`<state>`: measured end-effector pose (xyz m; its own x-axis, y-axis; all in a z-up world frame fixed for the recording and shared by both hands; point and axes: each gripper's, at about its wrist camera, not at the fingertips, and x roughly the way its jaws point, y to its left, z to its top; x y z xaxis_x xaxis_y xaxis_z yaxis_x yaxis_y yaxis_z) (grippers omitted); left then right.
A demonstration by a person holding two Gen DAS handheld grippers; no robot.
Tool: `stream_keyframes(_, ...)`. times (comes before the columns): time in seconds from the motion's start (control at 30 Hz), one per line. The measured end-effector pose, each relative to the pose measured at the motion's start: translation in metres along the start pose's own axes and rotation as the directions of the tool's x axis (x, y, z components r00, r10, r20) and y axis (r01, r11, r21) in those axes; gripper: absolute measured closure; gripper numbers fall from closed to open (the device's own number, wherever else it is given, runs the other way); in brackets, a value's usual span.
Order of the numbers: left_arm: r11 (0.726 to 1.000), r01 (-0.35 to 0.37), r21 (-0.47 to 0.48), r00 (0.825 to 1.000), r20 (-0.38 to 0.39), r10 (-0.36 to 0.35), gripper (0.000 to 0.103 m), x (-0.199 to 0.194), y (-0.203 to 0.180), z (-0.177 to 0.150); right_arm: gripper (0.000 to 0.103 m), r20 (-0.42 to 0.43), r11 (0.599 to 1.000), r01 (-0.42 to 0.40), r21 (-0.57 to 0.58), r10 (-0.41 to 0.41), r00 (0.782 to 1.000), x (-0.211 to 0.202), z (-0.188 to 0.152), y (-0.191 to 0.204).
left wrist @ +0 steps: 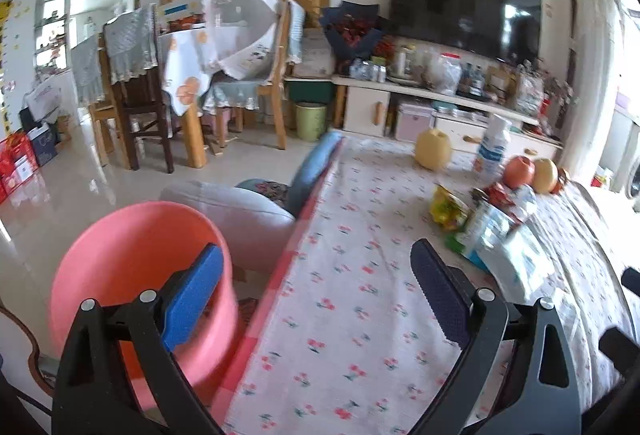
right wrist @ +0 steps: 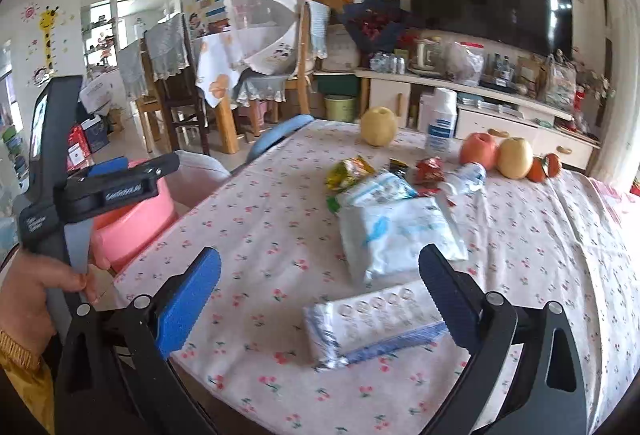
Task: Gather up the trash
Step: 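Return both tools over the table toward the remaining wrappers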
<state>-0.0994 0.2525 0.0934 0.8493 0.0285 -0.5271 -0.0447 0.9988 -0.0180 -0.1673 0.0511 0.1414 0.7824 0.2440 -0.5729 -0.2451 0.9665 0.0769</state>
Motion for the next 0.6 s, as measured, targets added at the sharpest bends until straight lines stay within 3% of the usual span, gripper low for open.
stream_keyframes(0.6, 0.973, 0.081, 0.216, 0.997, -0.035, -0.075, 0.008, -0.026, -0.098, -0.037, 0.005, -0.008, 0.993, 0.101, 0.061, -0.101, 0.995, -0.015, -0.023, -0.076)
